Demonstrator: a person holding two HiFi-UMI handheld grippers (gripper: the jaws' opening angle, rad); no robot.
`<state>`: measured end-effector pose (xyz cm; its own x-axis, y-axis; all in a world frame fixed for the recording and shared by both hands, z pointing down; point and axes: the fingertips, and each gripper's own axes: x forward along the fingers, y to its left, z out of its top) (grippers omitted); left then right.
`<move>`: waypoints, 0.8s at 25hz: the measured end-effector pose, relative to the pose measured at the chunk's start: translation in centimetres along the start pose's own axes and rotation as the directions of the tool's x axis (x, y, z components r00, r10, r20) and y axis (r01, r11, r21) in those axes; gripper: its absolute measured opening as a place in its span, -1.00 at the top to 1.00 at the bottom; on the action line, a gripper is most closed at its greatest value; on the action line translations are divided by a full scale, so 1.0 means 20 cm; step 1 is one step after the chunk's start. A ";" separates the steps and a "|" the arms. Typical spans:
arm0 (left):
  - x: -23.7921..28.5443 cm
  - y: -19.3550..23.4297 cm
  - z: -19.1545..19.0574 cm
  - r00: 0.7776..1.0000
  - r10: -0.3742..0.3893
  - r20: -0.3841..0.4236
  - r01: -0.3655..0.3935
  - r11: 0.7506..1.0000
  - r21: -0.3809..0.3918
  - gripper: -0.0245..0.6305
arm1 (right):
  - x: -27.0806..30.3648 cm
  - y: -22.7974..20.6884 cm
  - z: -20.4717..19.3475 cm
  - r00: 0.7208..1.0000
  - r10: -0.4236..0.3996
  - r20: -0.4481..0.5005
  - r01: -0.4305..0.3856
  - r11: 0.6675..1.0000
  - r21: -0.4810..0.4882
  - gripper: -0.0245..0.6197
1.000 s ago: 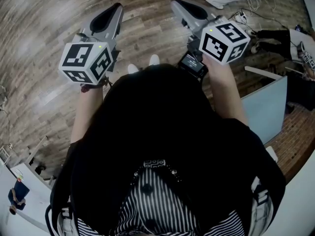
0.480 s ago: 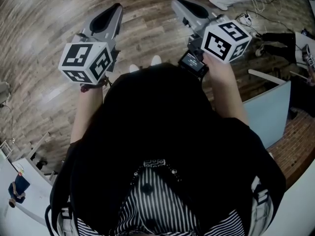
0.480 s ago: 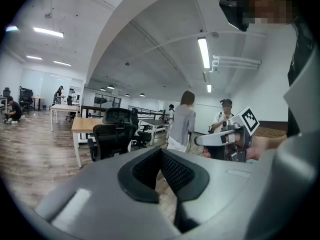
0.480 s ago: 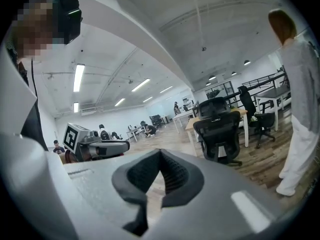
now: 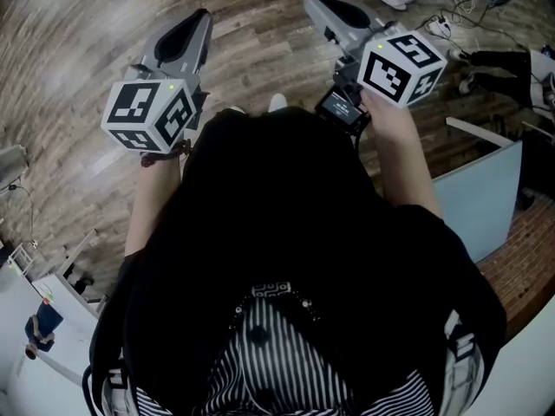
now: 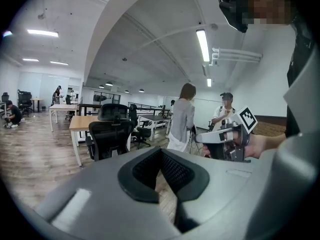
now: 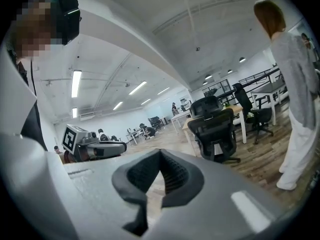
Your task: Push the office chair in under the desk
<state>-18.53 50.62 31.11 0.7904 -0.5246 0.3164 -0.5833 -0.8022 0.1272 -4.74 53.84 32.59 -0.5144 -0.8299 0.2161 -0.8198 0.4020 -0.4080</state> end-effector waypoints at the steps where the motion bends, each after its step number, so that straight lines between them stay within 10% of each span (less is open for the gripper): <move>1: 0.02 -0.01 -0.01 1.000 -0.004 -0.005 0.004 1.000 -0.001 0.92 | -0.01 -0.02 0.00 1.000 -0.003 0.001 0.003 1.000 0.008 0.92; 20: 0.44 0.17 0.19 0.991 -0.126 0.037 0.125 0.992 0.025 0.92 | 0.07 -0.27 0.16 0.993 -0.111 0.026 0.112 0.994 -0.003 0.92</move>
<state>-12.84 42.26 30.77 0.8642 -0.4293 0.2624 -0.4747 -0.8685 0.1425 -0.19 49.24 32.32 -0.4131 -0.8793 0.2371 -0.8729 0.3081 -0.3783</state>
